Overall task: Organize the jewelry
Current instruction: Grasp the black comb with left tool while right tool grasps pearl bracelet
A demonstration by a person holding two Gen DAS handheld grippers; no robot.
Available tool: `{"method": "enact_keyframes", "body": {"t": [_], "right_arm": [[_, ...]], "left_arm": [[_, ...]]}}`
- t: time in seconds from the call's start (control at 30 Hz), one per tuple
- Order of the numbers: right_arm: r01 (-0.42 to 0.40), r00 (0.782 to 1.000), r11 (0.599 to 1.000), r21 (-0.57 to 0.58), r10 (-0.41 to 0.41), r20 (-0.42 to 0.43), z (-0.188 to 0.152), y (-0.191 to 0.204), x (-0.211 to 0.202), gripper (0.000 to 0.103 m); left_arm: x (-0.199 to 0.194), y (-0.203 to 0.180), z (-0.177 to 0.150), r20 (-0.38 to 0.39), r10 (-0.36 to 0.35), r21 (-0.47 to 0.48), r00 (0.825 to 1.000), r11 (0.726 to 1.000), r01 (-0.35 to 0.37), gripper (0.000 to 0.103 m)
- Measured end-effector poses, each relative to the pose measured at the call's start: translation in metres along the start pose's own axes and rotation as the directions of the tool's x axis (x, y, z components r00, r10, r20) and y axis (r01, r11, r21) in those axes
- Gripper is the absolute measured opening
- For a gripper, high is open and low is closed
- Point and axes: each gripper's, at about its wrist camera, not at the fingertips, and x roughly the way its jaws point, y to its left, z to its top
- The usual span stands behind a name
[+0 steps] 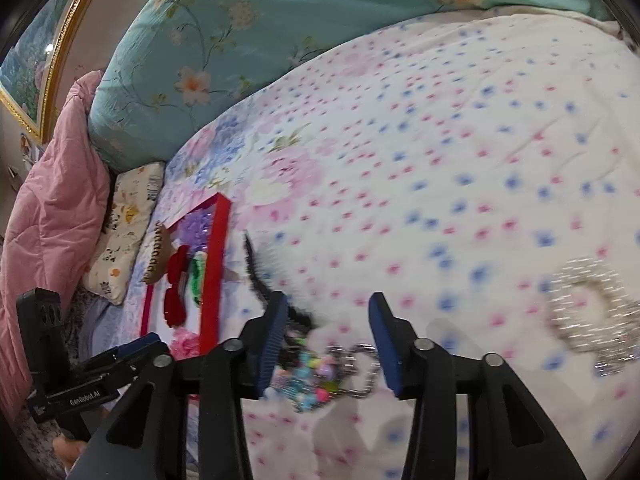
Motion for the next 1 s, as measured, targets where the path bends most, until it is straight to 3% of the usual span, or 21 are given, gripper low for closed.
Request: {"method": "enact_keyframes", "body": {"t": [0.17,0.27,0.4,0.5,0.7,0.8,0.83,0.87,0.9,0.93,1.0], "right_arm": [[0.144,0.989,0.990,0.013,-0.144,0.040,-0.002,-0.039,-0.034,0.048],[0.221,0.973,0.974,0.058,-0.224,0.052,-0.005,-0.068,-0.054,0.048],[0.296,0.952,0.950,0.101,-0.302,0.052,-0.005,-0.097,-0.074,0.053],[0.330,0.943,0.941,0.075,-0.333,0.022,-0.004,-0.107,-0.076,0.063],[0.345,0.938,0.939,0.016,-0.344,-0.049,-0.001,-0.112,-0.056,0.063],[0.328,0.943,0.945,0.004,-0.327,-0.067,-0.002,-0.110,-0.045,0.059],[0.327,0.943,0.945,-0.006,-0.326,-0.061,-0.002,-0.108,-0.043,0.052],[0.320,0.946,0.947,-0.012,-0.320,-0.060,-0.003,-0.106,-0.042,0.047],[0.305,0.950,0.952,-0.008,-0.305,-0.061,-0.003,-0.106,-0.042,0.036],[0.291,0.955,0.957,0.000,-0.290,-0.064,-0.004,-0.107,-0.042,0.034],[0.286,0.956,0.958,0.004,-0.285,-0.065,-0.005,-0.108,-0.041,0.033]], "left_arm": [[0.010,-0.013,0.010,-0.017,-0.041,-0.010,0.999,0.999,0.040,0.065],[0.023,-0.026,0.021,-0.030,-0.065,-0.015,0.997,0.998,0.064,0.084],[0.049,-0.042,0.037,-0.077,-0.079,-0.035,0.994,0.996,0.077,0.084],[0.075,-0.044,0.046,-0.127,-0.050,-0.071,0.991,0.997,0.042,0.084],[0.109,-0.038,0.059,-0.185,-0.035,-0.148,0.982,0.989,0.007,0.084],[0.117,-0.044,0.062,-0.178,-0.005,-0.111,0.984,0.994,-0.015,0.084],[0.119,-0.046,0.063,-0.173,0.005,-0.092,0.985,0.996,-0.021,0.084],[0.121,-0.051,0.062,-0.166,0.018,-0.063,0.986,0.998,-0.029,0.080],[0.122,-0.055,0.061,-0.159,0.031,-0.037,0.987,0.999,-0.038,0.067],[0.125,-0.058,0.061,-0.159,0.043,-0.012,0.986,0.999,-0.045,0.058],[0.130,-0.064,0.059,-0.172,0.024,0.011,0.985,1.000,-0.022,0.026]]}}
